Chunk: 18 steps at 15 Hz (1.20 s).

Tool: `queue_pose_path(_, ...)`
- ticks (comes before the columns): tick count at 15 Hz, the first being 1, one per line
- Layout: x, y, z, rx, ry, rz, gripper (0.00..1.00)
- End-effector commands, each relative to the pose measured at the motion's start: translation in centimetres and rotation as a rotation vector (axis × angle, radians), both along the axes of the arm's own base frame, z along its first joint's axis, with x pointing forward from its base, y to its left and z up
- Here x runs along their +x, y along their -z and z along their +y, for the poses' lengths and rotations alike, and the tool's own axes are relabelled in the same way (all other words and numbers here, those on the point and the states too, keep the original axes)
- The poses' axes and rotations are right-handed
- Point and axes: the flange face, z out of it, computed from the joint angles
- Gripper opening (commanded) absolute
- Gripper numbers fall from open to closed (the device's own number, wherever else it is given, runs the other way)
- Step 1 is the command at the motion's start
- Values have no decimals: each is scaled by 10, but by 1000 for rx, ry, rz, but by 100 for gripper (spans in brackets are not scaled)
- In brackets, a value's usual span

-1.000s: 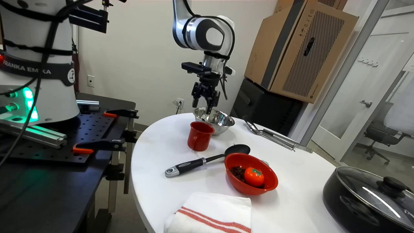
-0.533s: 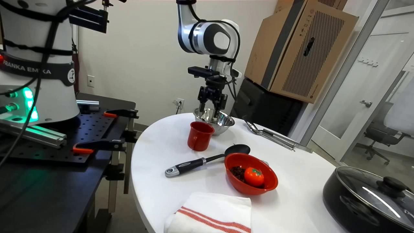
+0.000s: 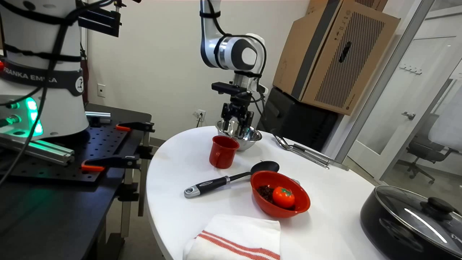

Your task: Use the spoon to mix the contents of the silver bowl

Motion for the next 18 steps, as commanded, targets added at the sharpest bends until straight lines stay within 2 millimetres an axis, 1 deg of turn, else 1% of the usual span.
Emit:
queue_pose_path(1, 13, 14, 10, -25, -4, -26, 80)
queue_pose_path(2, 14, 16, 12, -28, -1, -29, 80)
queue_pose_path(4, 17, 19, 15, -33, 4, -32, 72)
queue_pose_path(5, 18, 20, 16, -35, 9, -32, 53)
queue_pose_path(6, 19, 21, 17, -34, 13, -34, 48)
queue_pose_path(7, 20, 21, 18, -33, 17, -36, 47)
queue_pose_path(8, 21, 20, 19, -33, 22, -39, 41)
queue_pose_path(13, 24, 17, 21, -31, 31, -49, 1)
queue_pose_path(18, 28, 14, 20, -28, 44, -58, 0)
